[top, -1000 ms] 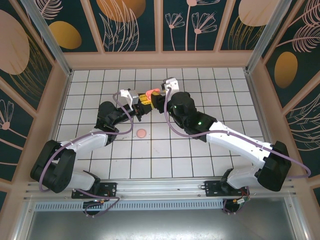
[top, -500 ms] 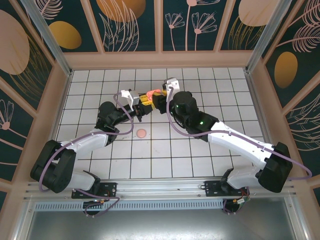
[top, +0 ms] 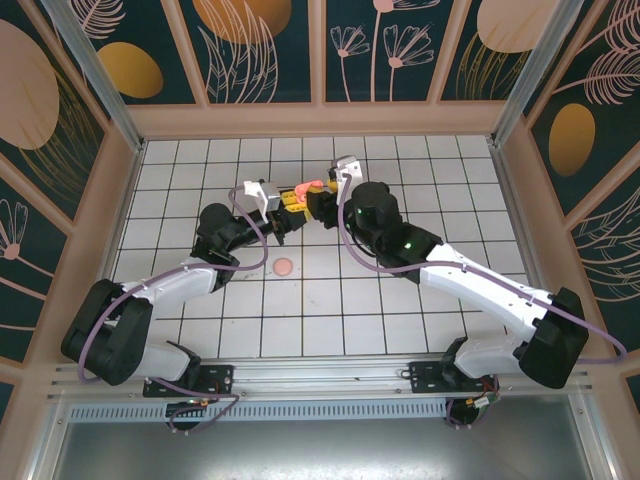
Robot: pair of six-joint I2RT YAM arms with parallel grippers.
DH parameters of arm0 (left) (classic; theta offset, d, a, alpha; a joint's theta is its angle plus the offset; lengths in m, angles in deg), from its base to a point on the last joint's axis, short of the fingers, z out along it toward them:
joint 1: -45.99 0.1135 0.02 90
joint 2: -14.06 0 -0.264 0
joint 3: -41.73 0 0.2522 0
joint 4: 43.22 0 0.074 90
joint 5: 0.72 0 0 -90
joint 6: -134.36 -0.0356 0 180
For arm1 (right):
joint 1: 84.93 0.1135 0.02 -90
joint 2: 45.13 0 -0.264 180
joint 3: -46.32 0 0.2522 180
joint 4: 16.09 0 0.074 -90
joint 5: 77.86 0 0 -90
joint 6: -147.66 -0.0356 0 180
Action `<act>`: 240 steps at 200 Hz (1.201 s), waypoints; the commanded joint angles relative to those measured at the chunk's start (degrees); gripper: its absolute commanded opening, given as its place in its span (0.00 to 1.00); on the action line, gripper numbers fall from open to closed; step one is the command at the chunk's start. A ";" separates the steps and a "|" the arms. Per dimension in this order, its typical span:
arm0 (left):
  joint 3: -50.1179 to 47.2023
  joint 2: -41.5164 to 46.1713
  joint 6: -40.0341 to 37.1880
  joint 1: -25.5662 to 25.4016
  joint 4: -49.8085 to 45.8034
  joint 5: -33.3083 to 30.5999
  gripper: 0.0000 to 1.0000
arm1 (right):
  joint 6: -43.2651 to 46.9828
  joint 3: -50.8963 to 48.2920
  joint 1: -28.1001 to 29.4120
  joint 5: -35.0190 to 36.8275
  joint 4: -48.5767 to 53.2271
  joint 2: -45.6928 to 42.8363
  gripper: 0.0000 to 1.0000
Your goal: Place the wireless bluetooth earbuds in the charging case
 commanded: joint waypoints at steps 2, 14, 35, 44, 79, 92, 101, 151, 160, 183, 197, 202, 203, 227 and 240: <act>1.61 -0.32 -0.87 -0.38 4.19 0.46 0.00 | -0.09 -1.05 0.06 -2.81 1.55 -1.94 0.49; 1.59 -0.42 -0.87 -0.43 4.26 0.37 0.00 | -0.20 -1.34 -0.15 -3.74 1.40 -2.63 0.49; 1.75 -0.55 -0.87 -0.43 4.26 0.28 0.00 | 0.01 -1.47 -0.28 -5.46 1.42 -3.26 0.49; 1.79 -0.67 -0.87 -0.43 4.28 0.28 0.00 | 0.15 -1.51 -0.33 -5.95 1.29 -3.46 0.49; 1.97 -0.94 -0.78 -0.42 4.40 0.33 0.00 | 0.01 -1.51 -0.63 -6.33 1.75 -3.79 0.49; 1.96 -1.02 -0.78 -0.42 4.41 0.31 0.00 | -0.16 -1.63 -0.77 -6.25 1.77 -4.07 0.49; 2.08 -1.03 -0.78 -0.40 4.40 0.28 0.00 | -0.34 -1.68 -0.87 -6.55 1.68 -4.33 0.50; 1.75 -1.23 -0.69 -0.43 4.50 0.48 0.00 | -2.26 1.50 -1.94 -9.65 1.07 -5.51 0.59; 1.63 -1.30 -0.61 -0.41 4.67 0.54 0.00 | -2.78 2.50 -2.41 -10.49 0.94 -5.50 0.60; 1.34 -1.29 -0.52 -0.43 4.69 0.63 0.00 | -4.38 4.99 -3.59 -11.96 0.96 -5.51 0.61; 1.15 -1.20 -0.61 -0.42 4.69 0.63 0.00 | -6.27 6.98 -4.97 -12.23 2.15 -5.21 0.62; 1.09 -1.25 -0.61 -0.38 4.75 0.63 0.00 | -6.92 7.79 -5.52 -13.63 2.71 -4.94 0.62; 1.09 -1.27 -0.61 -0.41 4.76 0.63 0.00 | -7.03 7.99 -5.69 -13.81 2.81 -4.92 0.62; 0.95 -1.34 -0.94 -0.43 4.36 1.22 0.00 | -9.81 15.09 -8.63 -16.07 11.31 -1.19 0.60; 1.17 -1.47 -1.50 -0.43 3.51 1.75 0.00 | -9.80 20.16 -9.79 -17.11 17.42 2.13 0.59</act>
